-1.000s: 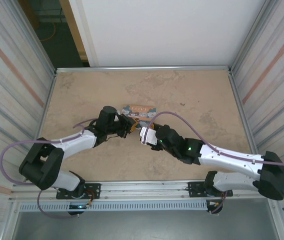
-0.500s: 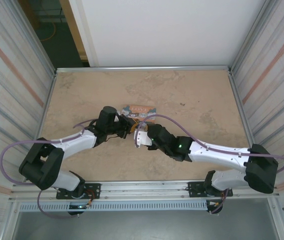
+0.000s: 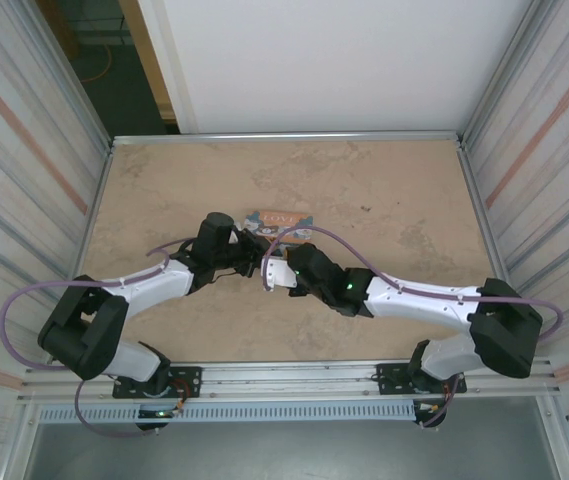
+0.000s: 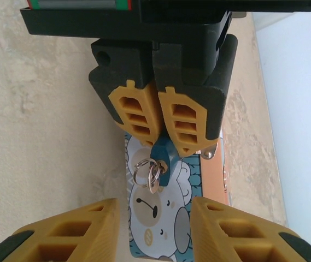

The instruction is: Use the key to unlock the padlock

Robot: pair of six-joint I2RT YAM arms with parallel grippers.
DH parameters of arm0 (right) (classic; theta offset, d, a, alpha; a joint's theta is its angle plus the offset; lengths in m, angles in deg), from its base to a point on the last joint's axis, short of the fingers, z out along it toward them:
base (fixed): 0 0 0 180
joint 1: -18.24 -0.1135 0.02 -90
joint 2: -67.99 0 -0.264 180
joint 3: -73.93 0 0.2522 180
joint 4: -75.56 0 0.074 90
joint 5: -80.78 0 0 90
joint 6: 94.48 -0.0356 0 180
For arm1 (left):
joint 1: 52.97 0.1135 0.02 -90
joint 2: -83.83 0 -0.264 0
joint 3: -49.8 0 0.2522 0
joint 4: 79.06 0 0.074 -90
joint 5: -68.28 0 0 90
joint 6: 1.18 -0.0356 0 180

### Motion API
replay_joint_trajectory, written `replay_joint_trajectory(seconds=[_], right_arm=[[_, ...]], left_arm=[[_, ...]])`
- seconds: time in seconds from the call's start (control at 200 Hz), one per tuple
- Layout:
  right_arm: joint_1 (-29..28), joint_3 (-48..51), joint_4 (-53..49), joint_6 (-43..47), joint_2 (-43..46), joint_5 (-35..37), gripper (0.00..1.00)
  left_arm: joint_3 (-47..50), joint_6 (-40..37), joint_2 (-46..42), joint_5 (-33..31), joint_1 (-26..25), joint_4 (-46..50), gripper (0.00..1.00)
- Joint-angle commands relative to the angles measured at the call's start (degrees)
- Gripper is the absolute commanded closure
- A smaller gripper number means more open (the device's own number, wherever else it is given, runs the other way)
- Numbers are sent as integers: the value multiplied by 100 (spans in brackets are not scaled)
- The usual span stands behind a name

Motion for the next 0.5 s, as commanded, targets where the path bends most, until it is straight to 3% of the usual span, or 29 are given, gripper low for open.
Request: replay_joint_trajectory(seconds=[0.0,0.491], right_arm=[[50,-173,213,60,-92,-88,64],[138,-204,534,-100,-395,-22,74]], left_arm=[[-105,-69,-220,108,-31,-158,100],[-57,-49,-228,97,-38,-169,100]])
